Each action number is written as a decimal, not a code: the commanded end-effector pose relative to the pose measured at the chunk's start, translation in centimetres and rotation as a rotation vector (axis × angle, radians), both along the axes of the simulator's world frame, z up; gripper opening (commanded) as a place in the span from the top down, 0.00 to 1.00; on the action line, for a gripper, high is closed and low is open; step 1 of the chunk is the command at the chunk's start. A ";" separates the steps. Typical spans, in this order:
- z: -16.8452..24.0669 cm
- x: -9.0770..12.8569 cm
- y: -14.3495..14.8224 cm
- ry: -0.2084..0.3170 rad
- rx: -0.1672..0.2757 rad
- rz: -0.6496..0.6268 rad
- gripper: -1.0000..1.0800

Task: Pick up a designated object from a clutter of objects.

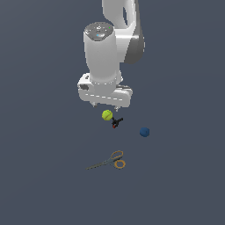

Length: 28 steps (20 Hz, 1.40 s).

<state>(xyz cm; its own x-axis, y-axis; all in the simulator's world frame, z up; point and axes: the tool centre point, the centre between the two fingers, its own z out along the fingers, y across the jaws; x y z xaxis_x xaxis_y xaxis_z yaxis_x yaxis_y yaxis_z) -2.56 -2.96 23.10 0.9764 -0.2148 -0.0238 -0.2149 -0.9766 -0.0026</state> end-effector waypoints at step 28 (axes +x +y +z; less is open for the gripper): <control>-13.9 -10.6 -0.4 -0.021 -0.011 -0.326 0.04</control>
